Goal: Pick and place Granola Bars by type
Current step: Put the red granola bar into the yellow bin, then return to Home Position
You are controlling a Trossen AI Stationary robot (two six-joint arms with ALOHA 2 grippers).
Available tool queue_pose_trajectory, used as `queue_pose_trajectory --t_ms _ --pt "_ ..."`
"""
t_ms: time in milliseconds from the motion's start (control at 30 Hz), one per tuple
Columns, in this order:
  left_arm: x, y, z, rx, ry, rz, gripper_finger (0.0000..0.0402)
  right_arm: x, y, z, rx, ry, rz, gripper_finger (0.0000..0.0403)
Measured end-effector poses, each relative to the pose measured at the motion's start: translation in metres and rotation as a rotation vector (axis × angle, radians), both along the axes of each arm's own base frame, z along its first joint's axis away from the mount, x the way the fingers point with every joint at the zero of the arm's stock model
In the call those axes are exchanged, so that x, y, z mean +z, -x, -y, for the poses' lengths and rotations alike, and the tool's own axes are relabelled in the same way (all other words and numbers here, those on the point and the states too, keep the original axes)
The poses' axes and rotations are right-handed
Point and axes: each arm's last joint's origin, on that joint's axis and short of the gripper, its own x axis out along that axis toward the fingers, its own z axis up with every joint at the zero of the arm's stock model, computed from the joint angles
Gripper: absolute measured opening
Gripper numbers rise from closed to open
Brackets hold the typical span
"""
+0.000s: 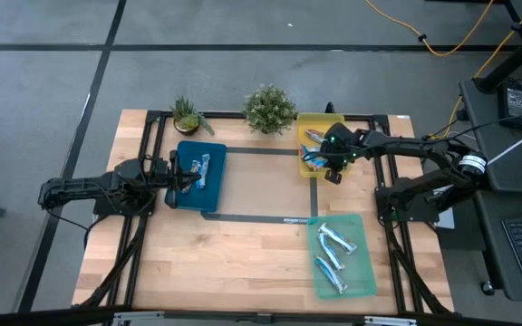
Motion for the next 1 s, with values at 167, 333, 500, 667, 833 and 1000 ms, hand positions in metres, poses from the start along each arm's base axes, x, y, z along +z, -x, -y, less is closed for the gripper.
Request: queue_pose_trajectory --t_ms 167,333,500,667,833,1000 --pt "0.0 0.0 0.0 0.0 0.0 0.0 0.0011 0.0 0.0 0.001 0.0 -0.005 0.009 0.0061" --pt "0.0 0.0 0.0 0.0 0.0 0.0 0.0012 0.001 -0.001 0.001 -0.004 0.0 0.018 0.0109" --pt "0.0 0.0 0.0 0.0 0.0 0.0 0.0008 0.006 -0.004 0.004 -0.038 -0.004 0.035 0.0148" --pt "0.0 0.0 0.0 0.0 0.0 0.0 0.0011 0.026 -0.007 0.006 -0.05 0.022 0.088 0.016" --pt "0.0 0.0 0.0 0.0 0.0 0.0 0.0012 0.06 -0.008 -0.001 -0.039 0.062 0.201 0.0161" --pt "0.0 0.0 0.0 0.0 0.0 0.0 0.0008 0.103 -0.006 -0.027 0.053 0.008 0.436 0.014"
